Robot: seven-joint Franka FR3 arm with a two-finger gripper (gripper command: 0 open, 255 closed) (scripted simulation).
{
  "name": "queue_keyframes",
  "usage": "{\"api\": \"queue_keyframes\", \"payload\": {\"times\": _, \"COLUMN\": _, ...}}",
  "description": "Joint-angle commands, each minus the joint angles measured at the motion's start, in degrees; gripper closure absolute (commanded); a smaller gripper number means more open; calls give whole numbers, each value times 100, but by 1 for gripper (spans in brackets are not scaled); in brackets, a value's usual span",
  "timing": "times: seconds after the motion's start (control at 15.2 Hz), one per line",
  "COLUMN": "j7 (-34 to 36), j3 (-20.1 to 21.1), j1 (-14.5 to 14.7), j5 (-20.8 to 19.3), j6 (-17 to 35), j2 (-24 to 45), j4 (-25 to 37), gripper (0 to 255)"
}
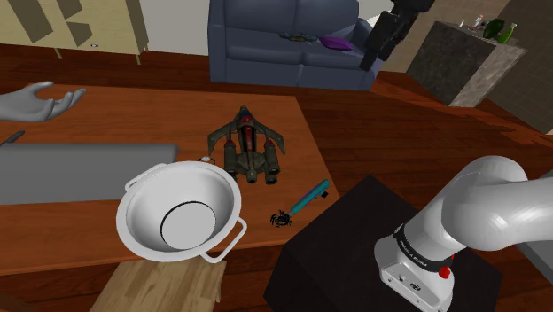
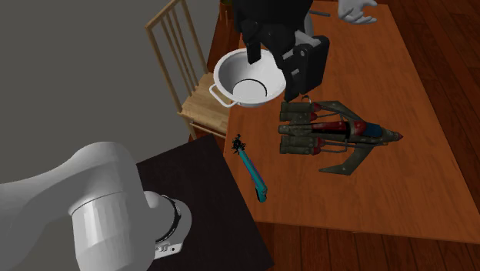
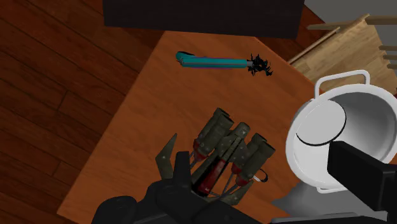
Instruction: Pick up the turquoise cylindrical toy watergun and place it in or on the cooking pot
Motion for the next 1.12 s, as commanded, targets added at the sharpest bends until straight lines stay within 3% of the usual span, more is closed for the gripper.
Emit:
{"api": "queue_keyframes", "payload": {"times": 0.0, "j7": 0, "j3": 0, "j1": 0, "j5": 0, "j6": 0, "j2": 0, "j4": 0, "gripper": 0}}
{"api": "queue_keyframes", "payload": {"times": 0.53, "j7": -1306, "j3": -97, "j1": 577, "j5": -163, "j6": 1379, "j2": 132, "j4": -1409, "gripper": 0}}
{"api": "queue_keyframes", "payload": {"times": 1.06, "j7": -2572, "j3": -220, "j1": 1089, "j5": -396, "j6": 2925, "j2": 688, "j4": -2555, "gripper": 0}}
